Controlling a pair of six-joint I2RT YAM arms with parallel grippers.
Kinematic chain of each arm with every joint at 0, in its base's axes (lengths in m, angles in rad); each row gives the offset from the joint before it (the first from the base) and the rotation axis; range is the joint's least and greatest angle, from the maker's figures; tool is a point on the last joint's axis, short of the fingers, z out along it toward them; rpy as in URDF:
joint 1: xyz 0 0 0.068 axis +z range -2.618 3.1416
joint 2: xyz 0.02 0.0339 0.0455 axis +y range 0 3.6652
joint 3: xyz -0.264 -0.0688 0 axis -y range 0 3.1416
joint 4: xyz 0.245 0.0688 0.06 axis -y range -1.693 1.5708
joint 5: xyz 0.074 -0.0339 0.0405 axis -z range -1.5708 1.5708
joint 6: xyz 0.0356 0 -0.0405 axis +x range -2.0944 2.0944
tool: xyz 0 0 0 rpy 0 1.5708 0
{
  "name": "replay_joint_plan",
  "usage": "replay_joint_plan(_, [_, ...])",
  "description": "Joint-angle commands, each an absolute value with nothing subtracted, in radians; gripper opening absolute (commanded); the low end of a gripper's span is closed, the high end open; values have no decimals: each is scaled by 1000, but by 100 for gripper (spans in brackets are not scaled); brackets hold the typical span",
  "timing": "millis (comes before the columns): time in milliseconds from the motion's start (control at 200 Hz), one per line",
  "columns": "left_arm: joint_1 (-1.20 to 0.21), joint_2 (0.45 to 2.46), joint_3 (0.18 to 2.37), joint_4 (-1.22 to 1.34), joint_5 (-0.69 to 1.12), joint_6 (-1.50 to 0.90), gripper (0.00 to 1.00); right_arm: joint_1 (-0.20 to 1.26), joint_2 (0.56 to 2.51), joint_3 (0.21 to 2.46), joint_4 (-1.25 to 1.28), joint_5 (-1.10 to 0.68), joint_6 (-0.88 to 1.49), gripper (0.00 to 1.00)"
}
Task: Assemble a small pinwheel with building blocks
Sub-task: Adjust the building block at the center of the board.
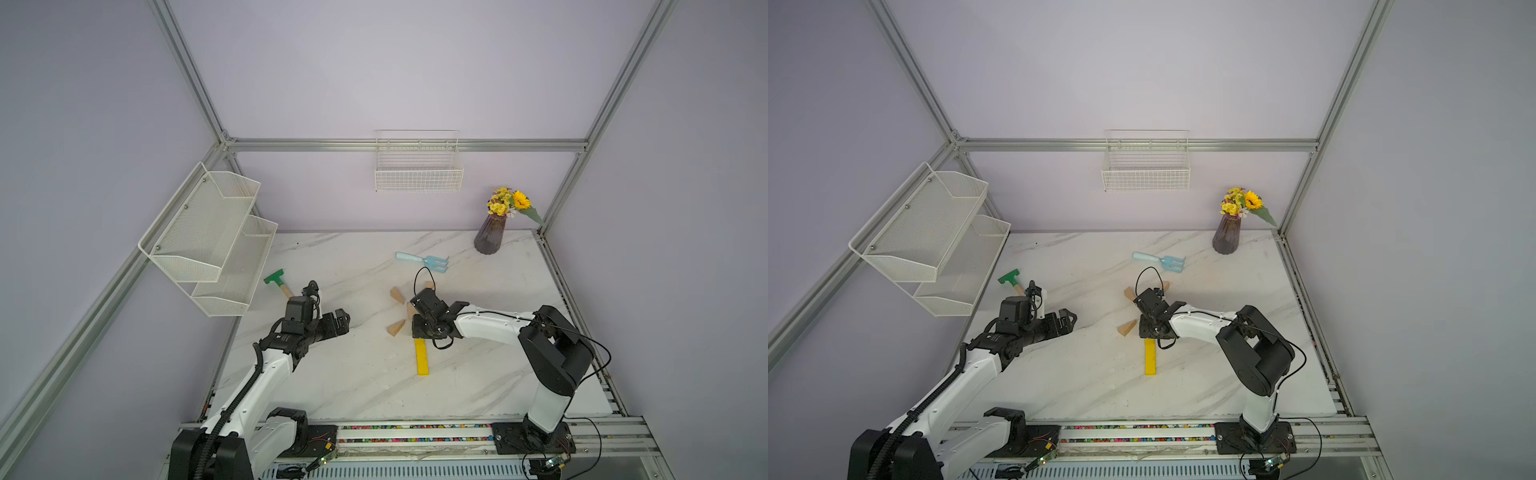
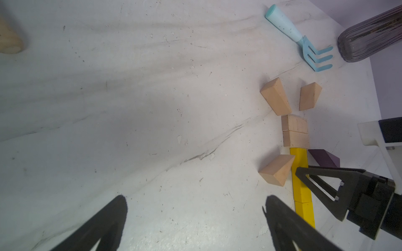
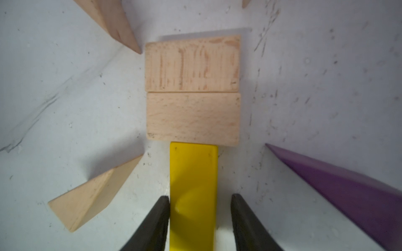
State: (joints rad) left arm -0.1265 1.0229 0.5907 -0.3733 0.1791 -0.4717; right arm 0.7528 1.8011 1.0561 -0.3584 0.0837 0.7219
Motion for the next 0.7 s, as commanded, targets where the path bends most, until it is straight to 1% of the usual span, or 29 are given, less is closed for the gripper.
replay_joint_plan(0, [-122, 1025, 588, -335, 187, -479, 100, 750, 1829, 1028, -370, 68, 732, 49])
replay_joint_plan(310, [-121, 1023, 588, -336, 188, -479, 100, 749, 1826, 1024, -368, 68, 733, 47])
replay_joint_plan(460, [-122, 1022, 591, -336, 188, -479, 100, 750, 1814, 1041, -377, 71, 736, 55])
replay_joint_plan(570, [-123, 1016, 591, -336, 185, -479, 100, 751, 1769, 1083, -412, 94, 733, 61])
replay_joint_plan(695, [-122, 1012, 595, -335, 188, -483, 100, 751, 1721, 1160, -490, 128, 719, 64])
